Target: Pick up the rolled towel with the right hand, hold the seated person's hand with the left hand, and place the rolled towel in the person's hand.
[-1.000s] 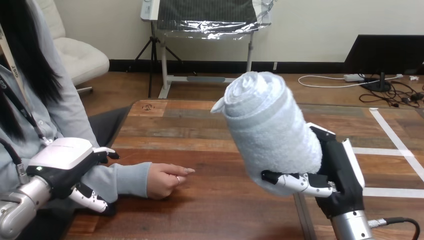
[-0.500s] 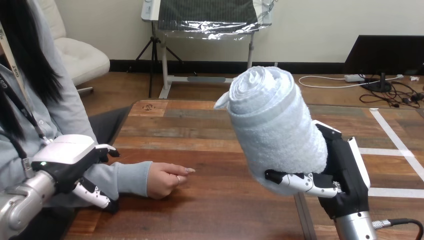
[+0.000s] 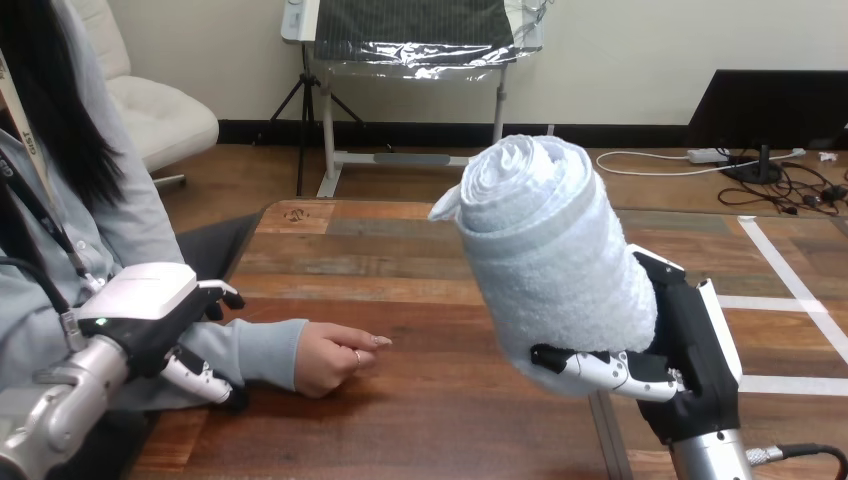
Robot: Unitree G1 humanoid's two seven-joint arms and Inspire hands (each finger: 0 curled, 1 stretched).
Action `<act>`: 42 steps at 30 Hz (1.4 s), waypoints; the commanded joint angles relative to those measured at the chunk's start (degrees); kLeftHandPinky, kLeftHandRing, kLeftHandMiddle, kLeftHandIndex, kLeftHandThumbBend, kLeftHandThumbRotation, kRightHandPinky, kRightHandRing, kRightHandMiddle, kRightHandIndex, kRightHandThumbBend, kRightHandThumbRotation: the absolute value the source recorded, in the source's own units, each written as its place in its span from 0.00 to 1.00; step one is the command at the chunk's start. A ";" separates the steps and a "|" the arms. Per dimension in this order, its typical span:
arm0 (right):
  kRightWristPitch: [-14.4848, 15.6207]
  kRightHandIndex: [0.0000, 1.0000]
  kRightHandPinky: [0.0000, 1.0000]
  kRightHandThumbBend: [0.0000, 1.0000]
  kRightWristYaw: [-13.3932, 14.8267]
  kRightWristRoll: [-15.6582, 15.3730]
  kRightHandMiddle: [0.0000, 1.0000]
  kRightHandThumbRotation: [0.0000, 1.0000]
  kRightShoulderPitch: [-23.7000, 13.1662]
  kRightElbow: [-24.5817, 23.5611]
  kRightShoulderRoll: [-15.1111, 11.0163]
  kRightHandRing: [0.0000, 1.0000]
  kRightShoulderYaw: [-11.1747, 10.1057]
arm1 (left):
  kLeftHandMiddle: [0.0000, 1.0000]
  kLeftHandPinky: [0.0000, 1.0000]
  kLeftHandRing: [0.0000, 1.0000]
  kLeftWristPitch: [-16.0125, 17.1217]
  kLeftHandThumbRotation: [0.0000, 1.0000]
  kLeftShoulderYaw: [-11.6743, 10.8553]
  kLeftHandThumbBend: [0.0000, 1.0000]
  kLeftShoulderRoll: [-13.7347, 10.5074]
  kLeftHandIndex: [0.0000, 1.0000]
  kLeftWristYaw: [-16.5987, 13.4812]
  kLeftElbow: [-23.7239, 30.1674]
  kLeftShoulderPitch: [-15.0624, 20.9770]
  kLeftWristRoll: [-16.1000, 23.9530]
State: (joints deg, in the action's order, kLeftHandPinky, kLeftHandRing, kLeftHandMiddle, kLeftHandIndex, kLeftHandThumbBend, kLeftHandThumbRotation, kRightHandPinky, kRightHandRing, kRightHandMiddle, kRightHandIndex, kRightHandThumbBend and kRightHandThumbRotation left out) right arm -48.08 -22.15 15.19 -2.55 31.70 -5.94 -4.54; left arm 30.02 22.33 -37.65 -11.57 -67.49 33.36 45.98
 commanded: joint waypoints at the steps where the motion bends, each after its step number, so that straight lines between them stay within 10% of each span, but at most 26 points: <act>1: -0.02 0.44 0.23 0.52 -0.04 0.99 0.42 0.00 -2.10 -3.91 0.82 0.29 -0.34 | 0.74 0.65 0.69 -0.68 0.32 2.20 1.00 2.77 0.77 -1.38 -1.91 2.30 0.25; 42: 1.52 0.44 0.23 0.51 -0.93 0.87 0.43 0.00 -2.07 -4.76 2.81 0.30 0.26 | 0.68 0.60 0.64 -2.97 0.33 4.99 1.00 7.71 0.73 1.79 0.53 4.69 -0.80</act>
State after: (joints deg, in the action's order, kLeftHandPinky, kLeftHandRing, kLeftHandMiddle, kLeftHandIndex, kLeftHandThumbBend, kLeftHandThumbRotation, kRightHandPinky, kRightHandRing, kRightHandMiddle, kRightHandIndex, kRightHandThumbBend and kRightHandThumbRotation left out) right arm -46.30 -22.63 14.82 -1.63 30.04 -3.96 -4.31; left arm 27.09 25.44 -32.50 -10.95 -68.70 36.54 45.12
